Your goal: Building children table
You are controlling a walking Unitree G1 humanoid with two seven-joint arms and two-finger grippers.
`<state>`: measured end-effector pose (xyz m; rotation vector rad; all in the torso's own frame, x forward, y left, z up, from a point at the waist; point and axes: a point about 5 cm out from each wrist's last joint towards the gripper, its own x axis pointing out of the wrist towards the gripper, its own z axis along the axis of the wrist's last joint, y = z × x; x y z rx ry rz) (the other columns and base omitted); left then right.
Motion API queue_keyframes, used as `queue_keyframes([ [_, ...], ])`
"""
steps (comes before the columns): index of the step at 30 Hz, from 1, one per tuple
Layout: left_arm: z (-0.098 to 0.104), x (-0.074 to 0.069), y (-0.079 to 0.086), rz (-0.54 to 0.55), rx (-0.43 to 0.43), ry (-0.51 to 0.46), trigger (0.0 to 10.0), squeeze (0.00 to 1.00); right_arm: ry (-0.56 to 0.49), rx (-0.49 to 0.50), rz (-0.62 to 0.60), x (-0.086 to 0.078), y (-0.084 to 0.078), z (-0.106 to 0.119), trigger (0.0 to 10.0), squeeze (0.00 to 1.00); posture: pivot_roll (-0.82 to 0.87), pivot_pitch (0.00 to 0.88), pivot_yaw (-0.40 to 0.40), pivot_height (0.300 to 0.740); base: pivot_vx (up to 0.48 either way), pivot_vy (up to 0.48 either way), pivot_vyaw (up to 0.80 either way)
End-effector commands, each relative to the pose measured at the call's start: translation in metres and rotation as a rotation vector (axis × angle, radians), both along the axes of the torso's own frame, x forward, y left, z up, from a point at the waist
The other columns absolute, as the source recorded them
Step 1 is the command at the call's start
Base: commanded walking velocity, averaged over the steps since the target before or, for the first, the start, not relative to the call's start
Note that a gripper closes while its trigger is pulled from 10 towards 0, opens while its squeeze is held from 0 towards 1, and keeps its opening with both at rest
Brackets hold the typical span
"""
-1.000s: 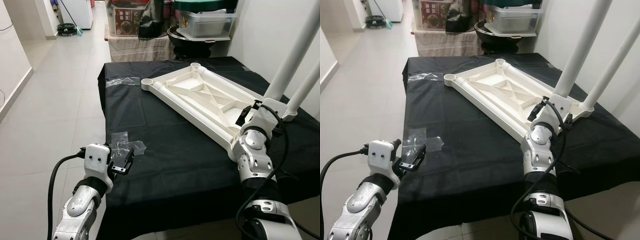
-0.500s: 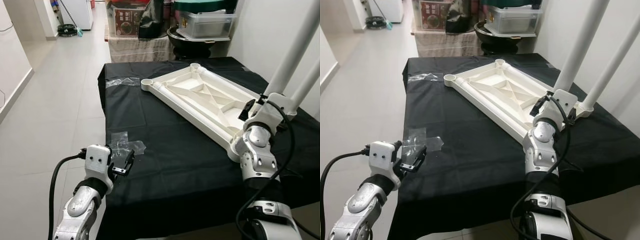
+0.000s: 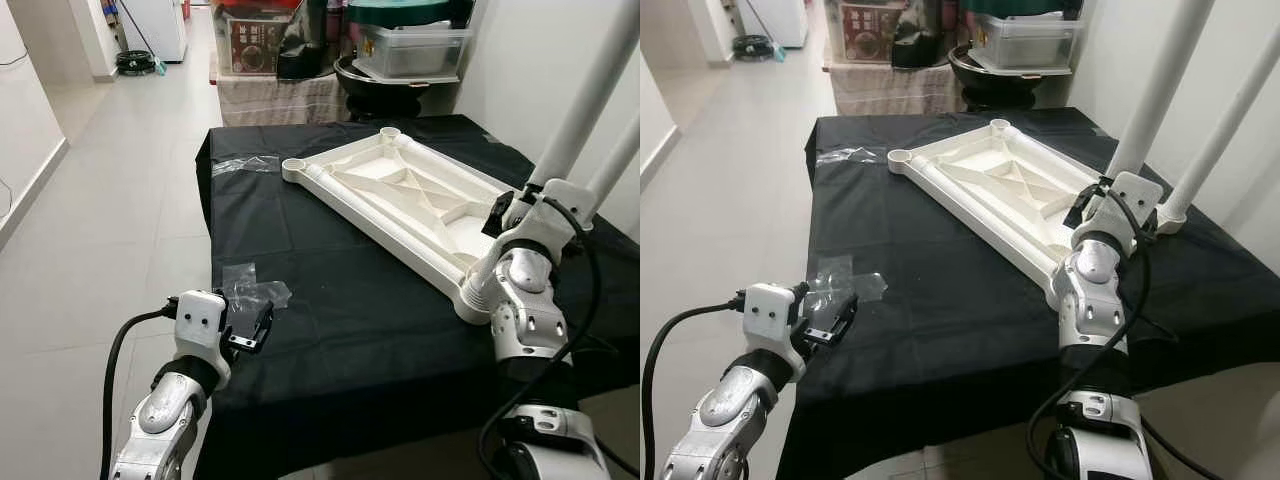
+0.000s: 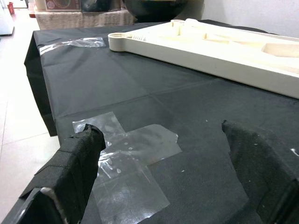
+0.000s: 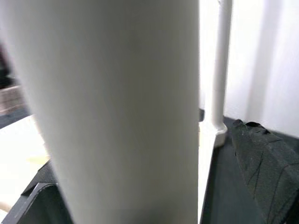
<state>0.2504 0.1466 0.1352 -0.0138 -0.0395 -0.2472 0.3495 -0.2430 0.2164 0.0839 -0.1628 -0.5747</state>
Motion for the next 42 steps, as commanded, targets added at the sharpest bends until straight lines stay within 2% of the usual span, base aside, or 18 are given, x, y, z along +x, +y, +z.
queue_keyframes([
  [1, -0.003, 0.000, -0.001, -0.010, 0.000, 0.006, 10.0, 0.00, 0.003, -0.016, 0.023, -0.003, -0.003, 0.002, 10.0, 1.00, 0.06, 0.000, -0.050, 0.740, 0.000, 0.000, 0.00],
  [17, -0.002, 0.000, -0.002, -0.018, -0.001, 0.007, 10.0, 0.00, 0.007, -0.026, 0.072, -0.007, -0.001, 0.009, 10.0, 1.00, 0.05, 0.000, -0.045, 0.740, 0.000, 0.000, 0.00],
  [22, -0.004, 0.000, -0.003, -0.021, -0.005, 0.011, 10.0, 0.00, 0.005, -0.009, 0.101, -0.015, 0.005, 0.013, 10.0, 1.00, 0.04, 0.000, -0.043, 0.740, 0.000, 0.000, 0.00],
  [37, -0.004, 0.002, -0.005, -0.023, -0.009, 0.011, 10.0, 0.00, 0.029, -0.005, 0.107, -0.017, 0.004, 0.009, 10.0, 0.99, 0.03, 0.000, -0.046, 0.740, 0.000, 0.000, 0.00],
  [38, -0.005, 0.002, -0.005, -0.023, -0.010, 0.011, 10.0, 0.00, 0.032, 0.001, 0.130, -0.018, 0.006, 0.011, 10.0, 0.00, 0.03, 0.000, -0.046, 0.740, 0.000, 0.000, 0.00],
  [42, -0.005, 0.002, -0.006, -0.024, -0.013, 0.011, 10.0, 0.00, 0.035, 0.007, 0.170, -0.020, 0.009, 0.015, 10.0, 0.00, 0.03, 0.000, -0.046, 0.740, 0.000, 0.000, 0.00],
])
